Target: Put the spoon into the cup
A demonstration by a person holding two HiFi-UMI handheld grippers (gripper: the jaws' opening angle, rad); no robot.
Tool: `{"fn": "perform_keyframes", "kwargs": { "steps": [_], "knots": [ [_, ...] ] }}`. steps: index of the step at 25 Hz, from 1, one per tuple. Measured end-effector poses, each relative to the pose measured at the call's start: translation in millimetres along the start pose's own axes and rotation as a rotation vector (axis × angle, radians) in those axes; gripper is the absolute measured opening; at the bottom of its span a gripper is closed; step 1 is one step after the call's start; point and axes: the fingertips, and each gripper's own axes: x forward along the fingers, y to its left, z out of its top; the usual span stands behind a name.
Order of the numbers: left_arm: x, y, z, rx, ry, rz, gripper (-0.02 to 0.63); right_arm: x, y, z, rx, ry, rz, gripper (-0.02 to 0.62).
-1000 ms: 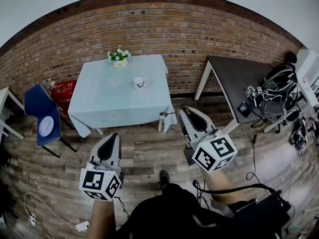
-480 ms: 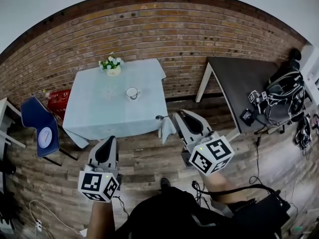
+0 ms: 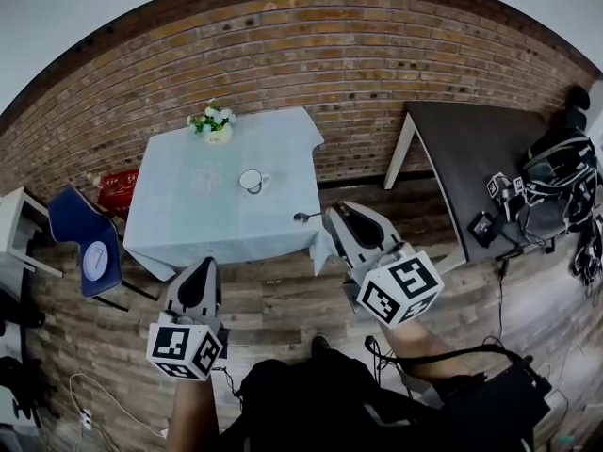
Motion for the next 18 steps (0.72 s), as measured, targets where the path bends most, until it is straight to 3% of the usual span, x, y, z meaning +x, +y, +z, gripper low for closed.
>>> {"fn": "perform_keyframes", "kwargs": {
  "steps": [18],
  "knots": [
    [76, 62, 2, -0.046, -0.028, -0.076, 0.008, 85, -15, -6, -0.028, 0.017, -0.048, 0.049]
  ]
}}
